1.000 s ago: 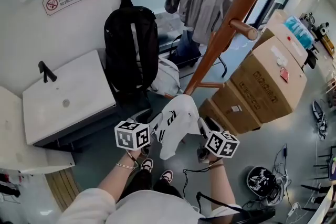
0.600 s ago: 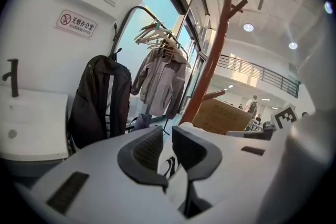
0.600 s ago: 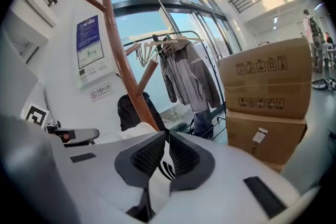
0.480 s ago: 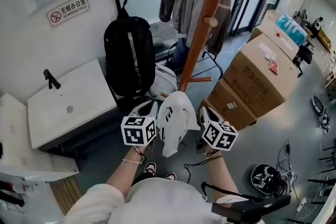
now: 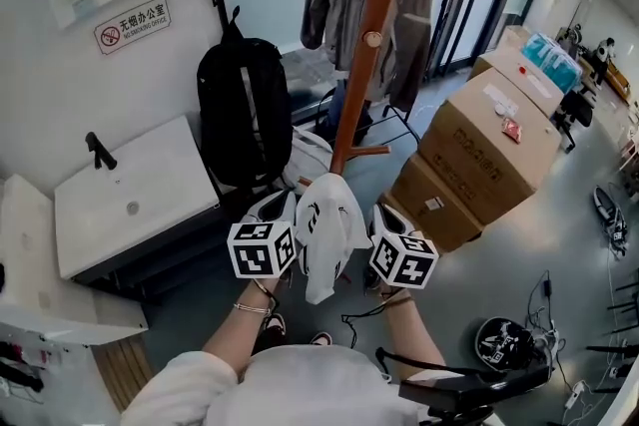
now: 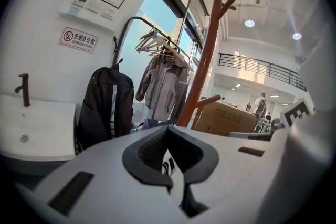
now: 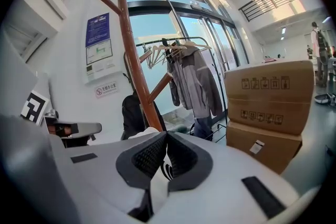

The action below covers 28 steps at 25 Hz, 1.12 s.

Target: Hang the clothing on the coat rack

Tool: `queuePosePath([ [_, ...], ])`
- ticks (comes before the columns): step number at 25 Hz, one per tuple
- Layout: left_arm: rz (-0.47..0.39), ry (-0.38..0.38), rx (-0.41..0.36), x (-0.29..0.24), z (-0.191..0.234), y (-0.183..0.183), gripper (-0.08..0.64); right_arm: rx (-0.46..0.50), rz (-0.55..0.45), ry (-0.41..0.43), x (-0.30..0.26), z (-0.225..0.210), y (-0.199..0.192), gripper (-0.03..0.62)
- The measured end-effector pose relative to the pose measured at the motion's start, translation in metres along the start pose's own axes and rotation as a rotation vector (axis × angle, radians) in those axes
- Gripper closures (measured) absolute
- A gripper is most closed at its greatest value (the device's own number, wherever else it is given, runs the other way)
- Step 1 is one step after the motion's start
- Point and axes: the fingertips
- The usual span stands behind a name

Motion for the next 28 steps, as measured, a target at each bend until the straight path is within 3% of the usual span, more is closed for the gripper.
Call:
queuePosePath([
  [12, 0.013, -0.087, -0.035, 0.007, 0.009, 0.004, 0.552, 0.071, -0.026, -0.059, 0.006, 0.035, 0.001, 0.568],
  [21, 0.023, -0.149, -0.056, 0.003, 0.016, 0.009, 0.552, 0.029, -0.026, -0.136, 0.007, 0.035, -0.008, 0.568],
  [28, 0.03, -0.174, -0.066, 0.001, 0.013, 0.009, 0.552, 0.037, -0.022, -0.145, 0.009, 0.037, -0.005, 0.569],
])
Point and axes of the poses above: the fingertips, and each gripper's own axes: x backward along the fingers, z to its left, y out of its top, and after that the axes turned 2 degrees about x, right-handed
